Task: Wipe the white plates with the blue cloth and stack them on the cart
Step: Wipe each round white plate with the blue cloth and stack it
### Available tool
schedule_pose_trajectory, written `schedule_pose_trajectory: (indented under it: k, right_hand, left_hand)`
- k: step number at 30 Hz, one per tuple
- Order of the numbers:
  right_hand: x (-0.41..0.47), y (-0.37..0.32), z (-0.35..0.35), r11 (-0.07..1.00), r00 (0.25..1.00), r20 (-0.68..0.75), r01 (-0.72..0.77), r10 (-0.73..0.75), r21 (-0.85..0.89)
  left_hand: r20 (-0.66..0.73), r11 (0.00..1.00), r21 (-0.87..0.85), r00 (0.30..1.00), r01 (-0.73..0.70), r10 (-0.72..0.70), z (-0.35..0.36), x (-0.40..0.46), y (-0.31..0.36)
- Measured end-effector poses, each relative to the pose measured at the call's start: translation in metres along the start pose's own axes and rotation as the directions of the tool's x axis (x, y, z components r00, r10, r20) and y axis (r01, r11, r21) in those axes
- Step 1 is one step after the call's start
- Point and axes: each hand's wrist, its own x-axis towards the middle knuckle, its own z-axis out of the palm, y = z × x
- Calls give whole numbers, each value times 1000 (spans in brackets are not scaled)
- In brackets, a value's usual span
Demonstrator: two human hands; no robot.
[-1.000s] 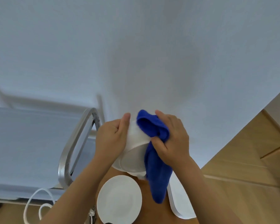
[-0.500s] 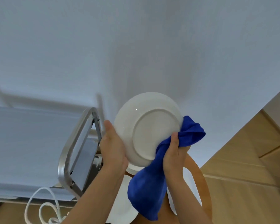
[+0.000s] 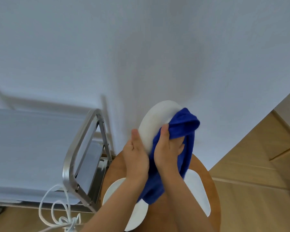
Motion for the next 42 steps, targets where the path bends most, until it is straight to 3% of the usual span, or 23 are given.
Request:
schedule_pose_trajectory:
  k: [3,5,7,10,14,15,16,18,20,23,25,28,31,34,38,42]
  right_hand:
    - [-10,-8,2,964,961,115,259,-252,-53]
    - [-24,-2,6,893,877,200,449,-437,-18]
    - [-29,15,9,812,791,252,583,-557,-34]
    - [-28,46,3,682,701,357,703,-617,-202]
    - [-22,72,-13,391,546,474,834,-691,-390]
    - [-19,76,-16,418,577,444,811,-685,-409]
    - [-17,79,-20,559,679,352,732,-644,-389]
    - [-5,81,-33,857,904,165,427,-395,-289]
    - [8,82,-49,952,986,135,133,-99,-276]
    - [19,76,-68,965,992,118,68,-39,-254]
    - [23,70,-74,970,996,87,20,2,-244]
    - [23,63,-76,974,994,104,-4,29,-227]
    - [16,66,-68,959,987,162,24,23,-284]
    - [8,83,-57,924,953,282,8,109,-382]
    - [1,111,-44,890,897,393,0,201,-457]
    - [-5,127,-33,879,857,440,-29,267,-476]
  left_hand:
    - [-28,997,-58,998,47,-49,-1,13,8]
    - [-45,994,-71,995,81,-84,-4,24,14]
    - [-55,971,-128,976,202,-210,-9,33,14]
    - [-50,887,-256,911,385,-410,-16,38,8]
    - [-95,893,-254,909,372,-406,-29,46,1]
    - [-117,926,-186,928,329,-353,-35,51,0]
    - [-111,957,-94,953,273,-283,-41,55,-2]
    - [-39,984,102,989,146,-142,-54,63,-8]
    - [27,956,292,998,38,-48,-65,68,-20]
    - [87,832,550,996,-75,33,-79,77,-48]
    - [181,691,699,981,-182,75,-84,76,-65]
    - [364,498,803,931,-328,26,-94,68,-91]
    - [501,385,802,865,-456,-19,-105,56,-114]
    - [591,293,770,806,-566,4,-112,39,-134]
    - [740,122,667,673,-735,1,-118,19,-147]
    - [812,5,582,581,-813,-55,-126,6,-151]
